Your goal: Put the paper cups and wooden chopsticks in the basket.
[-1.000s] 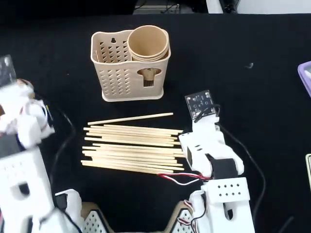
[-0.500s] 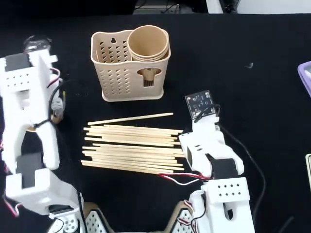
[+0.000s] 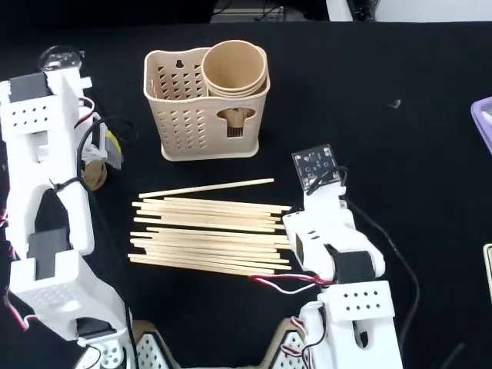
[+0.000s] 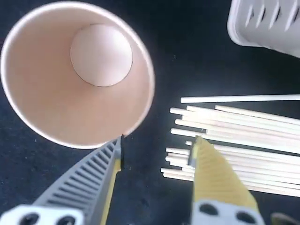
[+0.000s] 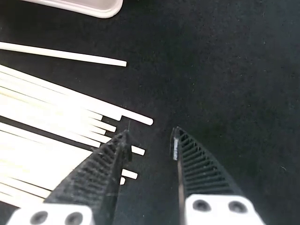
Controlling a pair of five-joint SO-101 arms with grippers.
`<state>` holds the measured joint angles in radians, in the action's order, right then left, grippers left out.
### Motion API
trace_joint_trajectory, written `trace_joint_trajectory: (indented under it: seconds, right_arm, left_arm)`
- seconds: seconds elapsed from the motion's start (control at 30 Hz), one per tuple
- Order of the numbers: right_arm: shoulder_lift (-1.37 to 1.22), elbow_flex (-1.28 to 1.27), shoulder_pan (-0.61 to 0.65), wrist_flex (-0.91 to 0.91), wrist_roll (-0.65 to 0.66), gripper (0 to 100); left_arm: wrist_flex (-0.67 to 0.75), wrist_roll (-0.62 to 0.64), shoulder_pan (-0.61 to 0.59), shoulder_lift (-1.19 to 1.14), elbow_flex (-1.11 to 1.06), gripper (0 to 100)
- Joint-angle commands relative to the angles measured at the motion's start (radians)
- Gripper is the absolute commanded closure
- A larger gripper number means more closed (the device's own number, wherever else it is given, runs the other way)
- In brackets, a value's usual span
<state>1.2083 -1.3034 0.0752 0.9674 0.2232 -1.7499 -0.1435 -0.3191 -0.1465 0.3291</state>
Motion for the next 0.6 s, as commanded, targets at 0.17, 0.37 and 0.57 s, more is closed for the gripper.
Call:
trace_joint_trajectory:
  seconds: [0.17, 0.37, 0.57]
  right_arm:
    - [0.019, 0.004, -0.015, -0.026, 0.002, 85.0]
    - [0.019, 0.004, -0.015, -0.026, 0.002, 85.0]
    - [0.019, 0.002, -0.015, -0.026, 0.002, 85.0]
  left_arm:
    - [-0.006, -0.020, -0.019, 0.187, 0.054, 74]
    - [0.048, -0.204, -0.038, 0.157, 0.025, 74]
    - [0.138, -0.382, -0.079, 0.064, -0.036, 74]
